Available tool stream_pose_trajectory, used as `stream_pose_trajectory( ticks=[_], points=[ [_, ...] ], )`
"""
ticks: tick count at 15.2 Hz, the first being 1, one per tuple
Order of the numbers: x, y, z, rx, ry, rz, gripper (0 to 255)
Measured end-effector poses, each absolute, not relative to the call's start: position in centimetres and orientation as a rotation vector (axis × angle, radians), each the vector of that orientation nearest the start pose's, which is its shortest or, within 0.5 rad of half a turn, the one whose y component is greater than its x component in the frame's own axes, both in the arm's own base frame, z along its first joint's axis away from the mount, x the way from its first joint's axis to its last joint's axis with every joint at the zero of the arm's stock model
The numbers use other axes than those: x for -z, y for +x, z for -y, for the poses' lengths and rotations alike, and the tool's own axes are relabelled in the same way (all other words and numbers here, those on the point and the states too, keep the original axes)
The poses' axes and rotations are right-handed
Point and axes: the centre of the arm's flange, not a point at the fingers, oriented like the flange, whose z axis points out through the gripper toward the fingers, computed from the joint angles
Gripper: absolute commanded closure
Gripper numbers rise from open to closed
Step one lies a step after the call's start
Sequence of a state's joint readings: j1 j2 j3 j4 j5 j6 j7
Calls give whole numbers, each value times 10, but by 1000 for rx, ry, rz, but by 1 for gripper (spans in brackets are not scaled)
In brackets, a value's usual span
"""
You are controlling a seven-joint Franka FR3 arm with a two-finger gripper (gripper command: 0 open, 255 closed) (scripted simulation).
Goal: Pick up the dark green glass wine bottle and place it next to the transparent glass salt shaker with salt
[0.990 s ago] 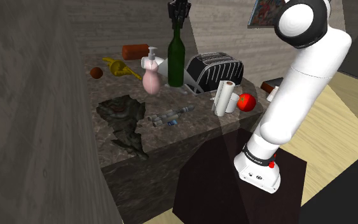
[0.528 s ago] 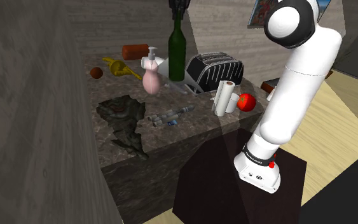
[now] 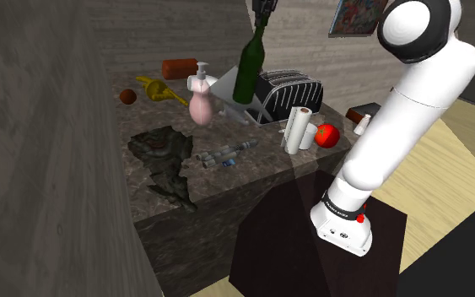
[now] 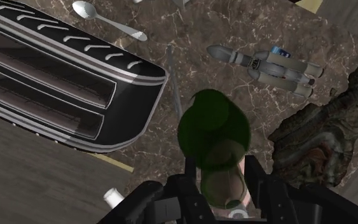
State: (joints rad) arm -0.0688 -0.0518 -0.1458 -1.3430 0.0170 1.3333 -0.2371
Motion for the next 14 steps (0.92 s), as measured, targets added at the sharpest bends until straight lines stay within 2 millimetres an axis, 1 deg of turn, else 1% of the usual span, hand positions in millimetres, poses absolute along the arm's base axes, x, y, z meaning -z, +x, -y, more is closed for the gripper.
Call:
stream_pose_trajectory(
  ticks=[1,2,5,9,12,14],
  points=[
    [-733,485,120,71,-3126,41,255],
    [-732,472,130,70,-3126,42,255],
    [-734,452,162,71,-3126,42,255],
    [-735,416,200,72,-3125,43,255],
    [-735,395,230,73,-3124,45,255],
    [-735,377,252,72,-3124,45,255]
  ],
)
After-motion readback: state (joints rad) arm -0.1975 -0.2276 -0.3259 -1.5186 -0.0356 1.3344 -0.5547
